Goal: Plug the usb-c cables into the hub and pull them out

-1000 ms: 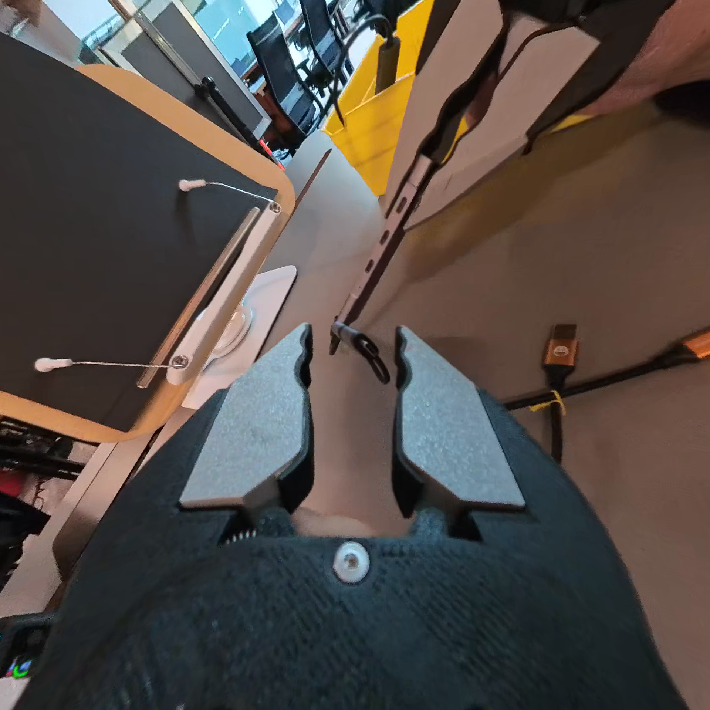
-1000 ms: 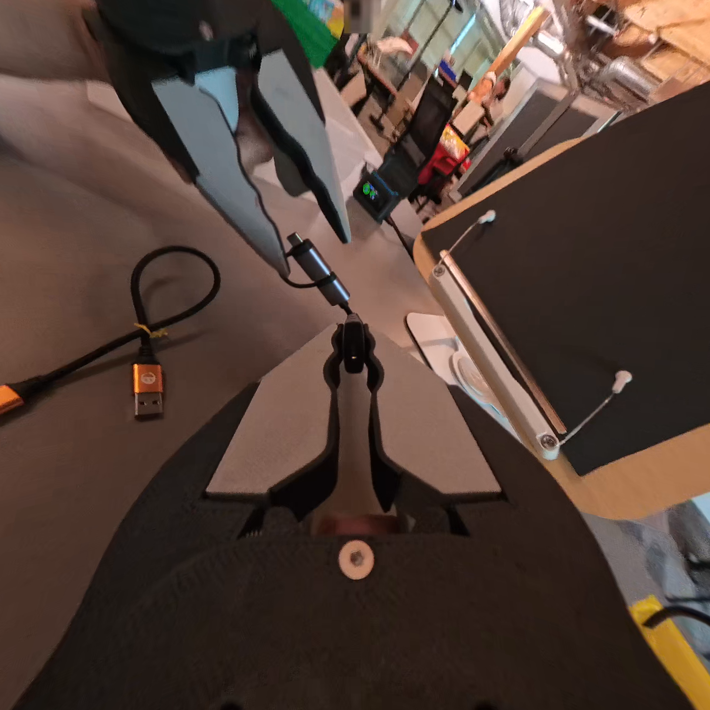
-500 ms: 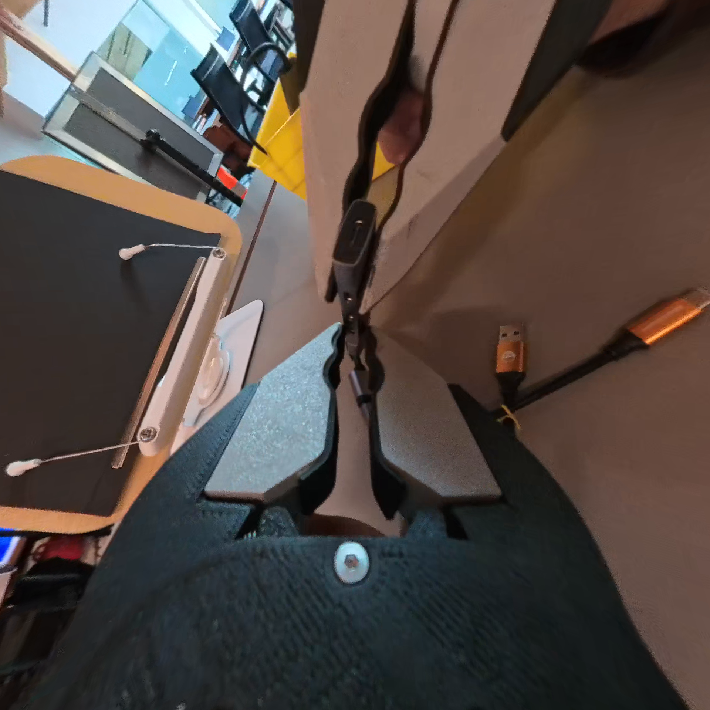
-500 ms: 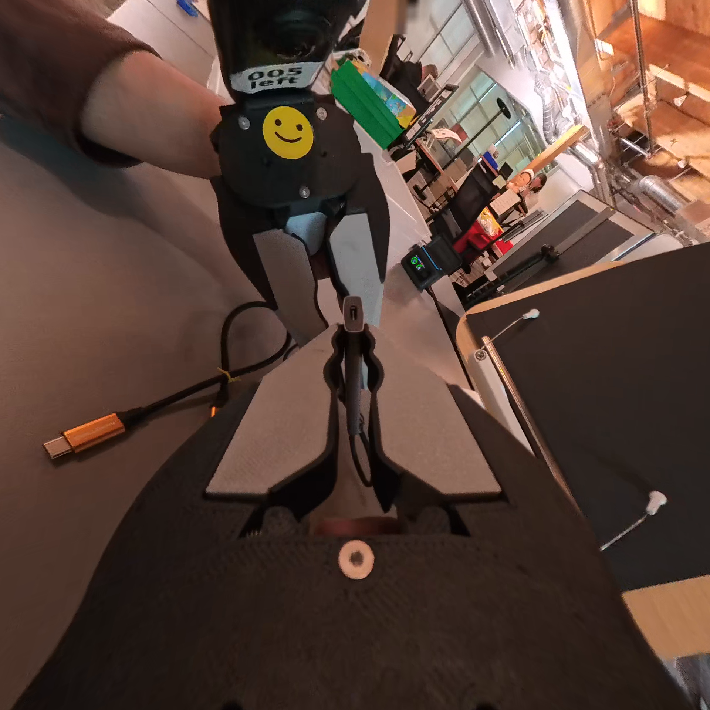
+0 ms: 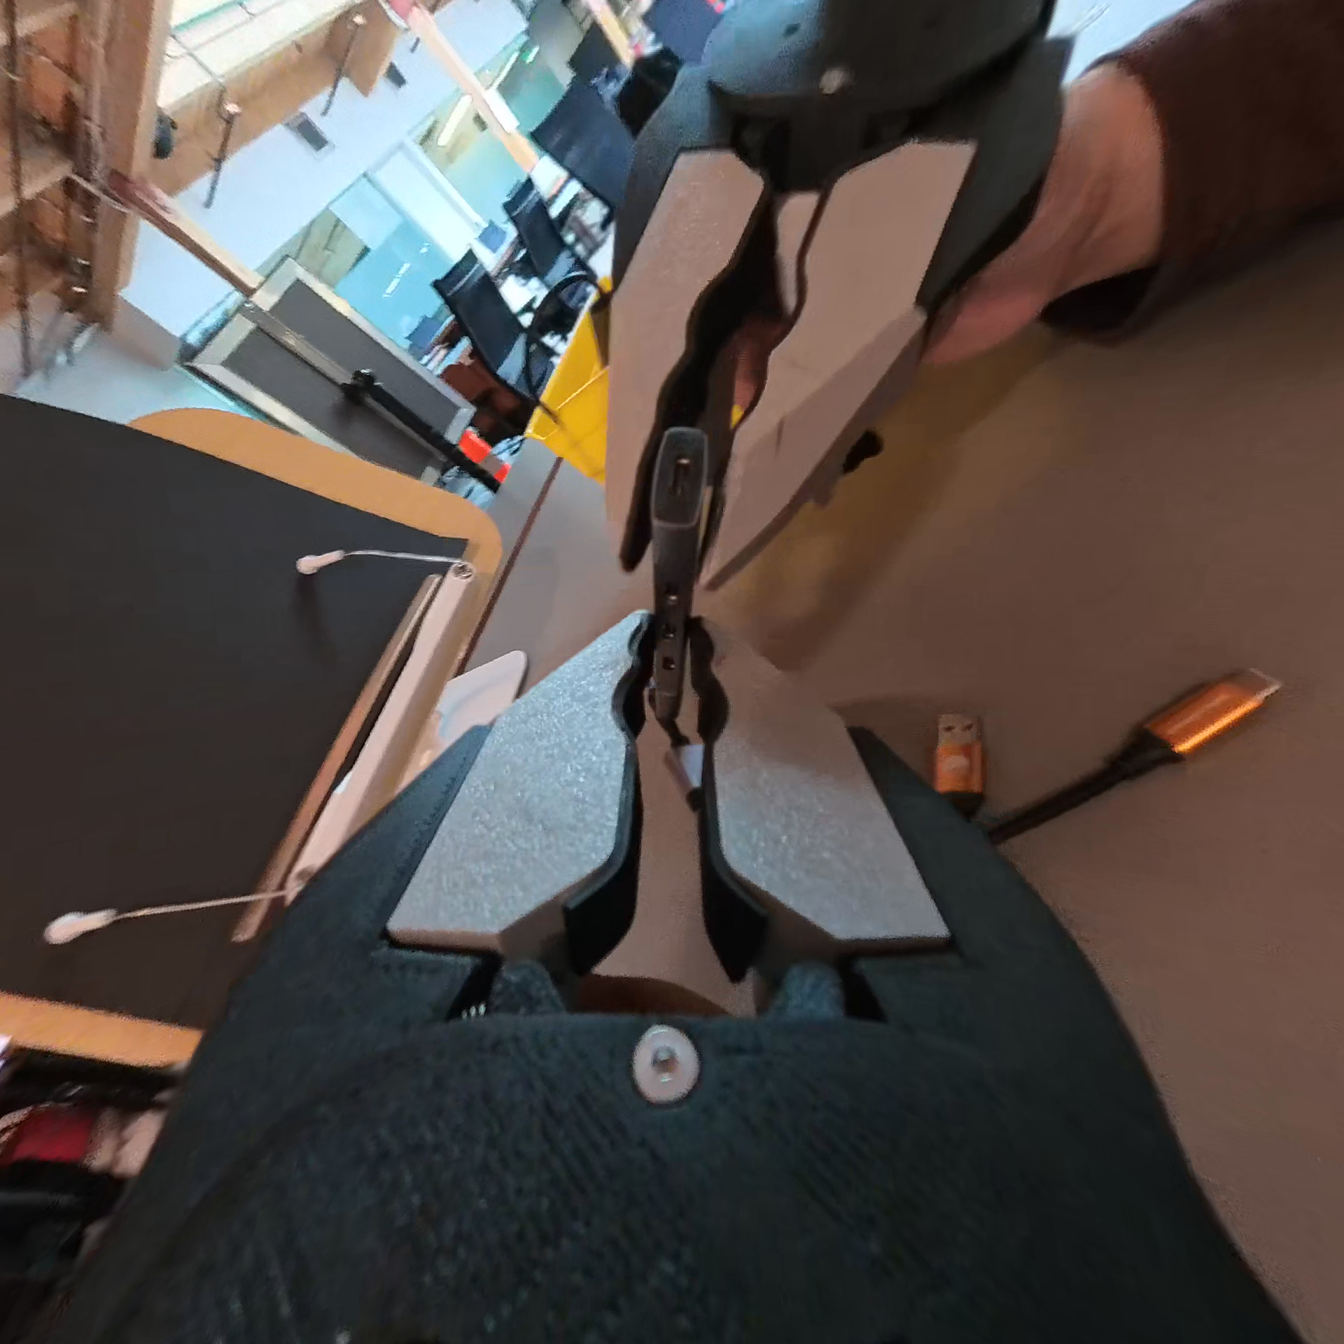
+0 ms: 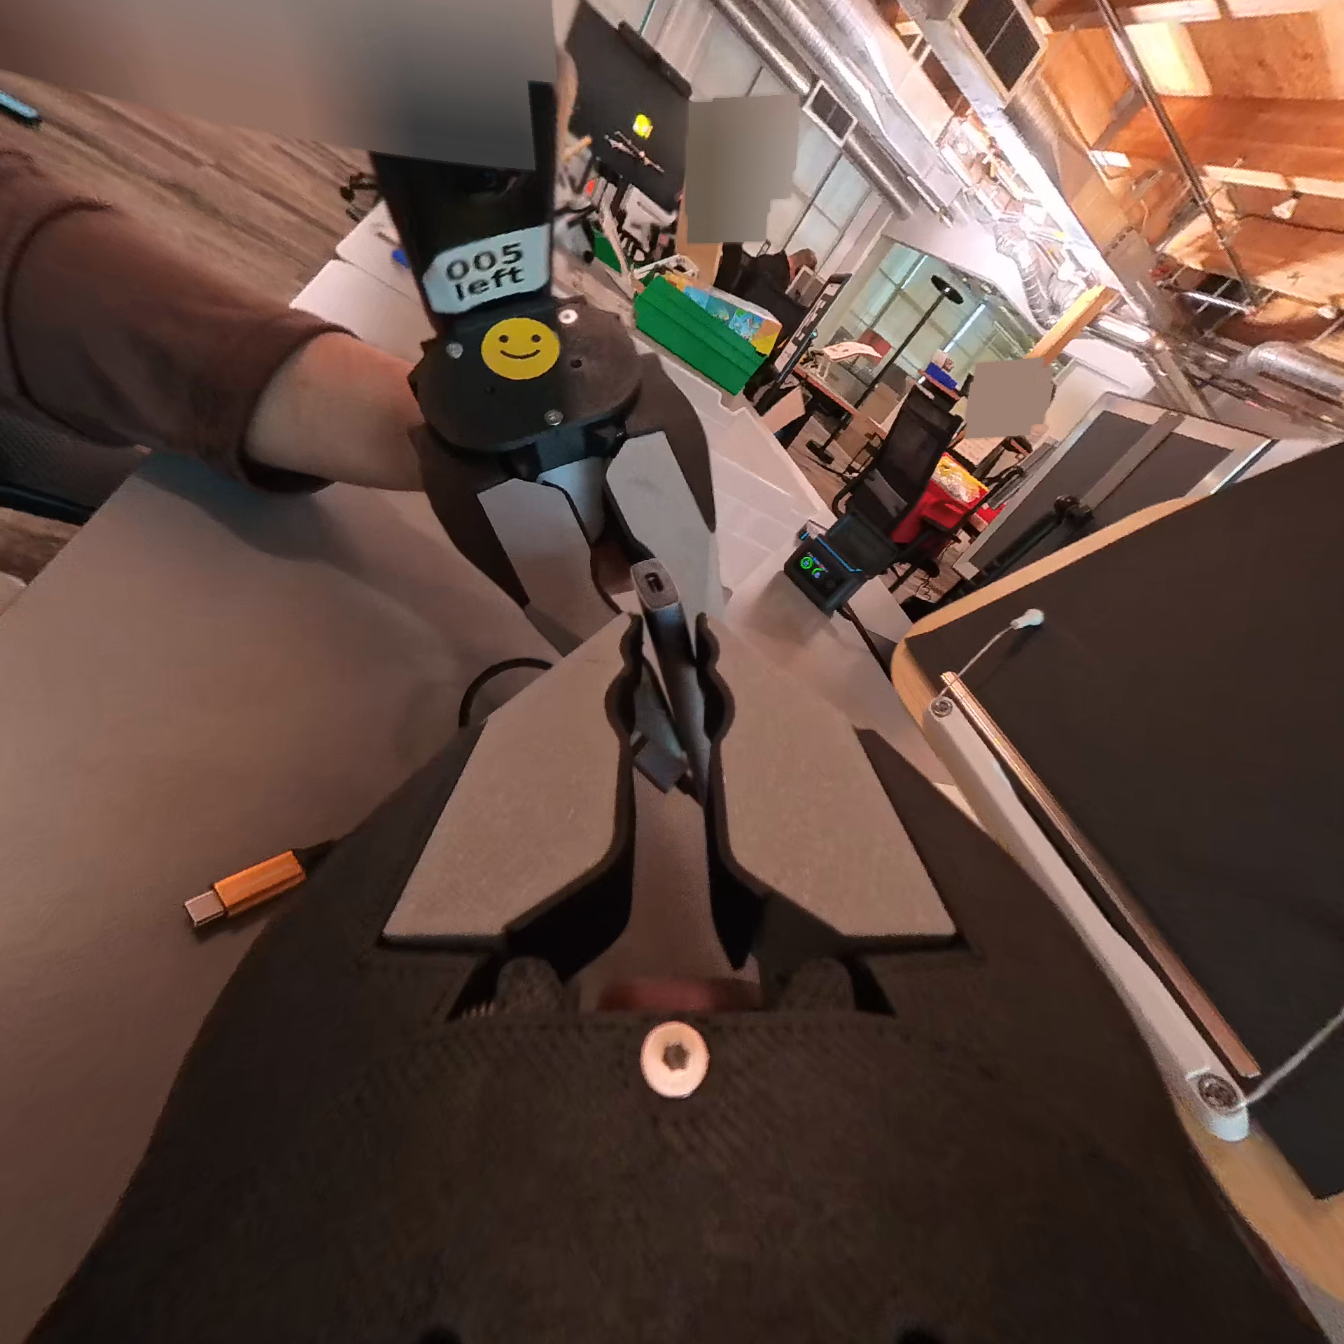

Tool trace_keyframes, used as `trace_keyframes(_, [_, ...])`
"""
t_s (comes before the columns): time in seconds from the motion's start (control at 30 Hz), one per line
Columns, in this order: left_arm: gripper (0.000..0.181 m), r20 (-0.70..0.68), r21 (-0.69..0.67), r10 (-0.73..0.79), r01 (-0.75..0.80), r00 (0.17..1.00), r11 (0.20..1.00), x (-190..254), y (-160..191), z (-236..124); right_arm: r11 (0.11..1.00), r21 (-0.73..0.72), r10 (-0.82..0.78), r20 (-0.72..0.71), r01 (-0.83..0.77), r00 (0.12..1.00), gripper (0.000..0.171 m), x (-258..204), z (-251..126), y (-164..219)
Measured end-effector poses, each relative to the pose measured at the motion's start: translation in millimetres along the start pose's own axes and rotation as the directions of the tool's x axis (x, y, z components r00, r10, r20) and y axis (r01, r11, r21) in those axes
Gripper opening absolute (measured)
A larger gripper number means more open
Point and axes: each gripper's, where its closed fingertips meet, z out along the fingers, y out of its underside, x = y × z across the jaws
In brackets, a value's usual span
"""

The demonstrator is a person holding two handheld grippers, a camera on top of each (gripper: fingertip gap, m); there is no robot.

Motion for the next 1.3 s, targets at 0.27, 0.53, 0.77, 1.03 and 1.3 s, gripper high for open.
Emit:
trace_keyframes(0.27, [0.007, 0.067, -0.119, 0.13, -0.122, 0.989, 0.985, -4.3, 17.8, 3.7, 0.998, -0.061, -0.026, 0.005, 0.026, 1.0, 0.008, -1.1, 2.1, 12.1])
trace_keyframes(0.53, [0.007, 0.064, -0.071, 0.123, -0.119, 0.99, 0.99, -0.9, 7.1, 4.7, 0.997, -0.072, -0.027, 0.005, 0.027, 1.0, 0.008, -0.6, 3.2, 17.6])
trace_keyframes(0.77, [0.007, 0.125, -0.154, 0.179, -0.159, 0.976, 0.975, -13.3, 14.7, 2.0, 0.998, -0.045, -0.032, 0.029, 0.033, 0.999, 0.011, -4.8, 0.0, 10.8])
trace_keyframes(1.03, [0.007, 0.111, -0.278, 0.327, -0.287, 0.938, 0.917, -8.1, 30.9, 11.6, 0.992, -0.113, -0.052, -0.012, 0.05, 0.999, 0.005, -5.1, 14.3, 17.5])
trace_keyframes(1.3, [0.007, 0.122, -0.291, 0.334, -0.288, 0.935, 0.912, -12.9, 36.2, 8.5, 0.988, -0.154, -0.035, -0.036, 0.029, 0.999, 0.0, 6.6, 3.7, 29.0])
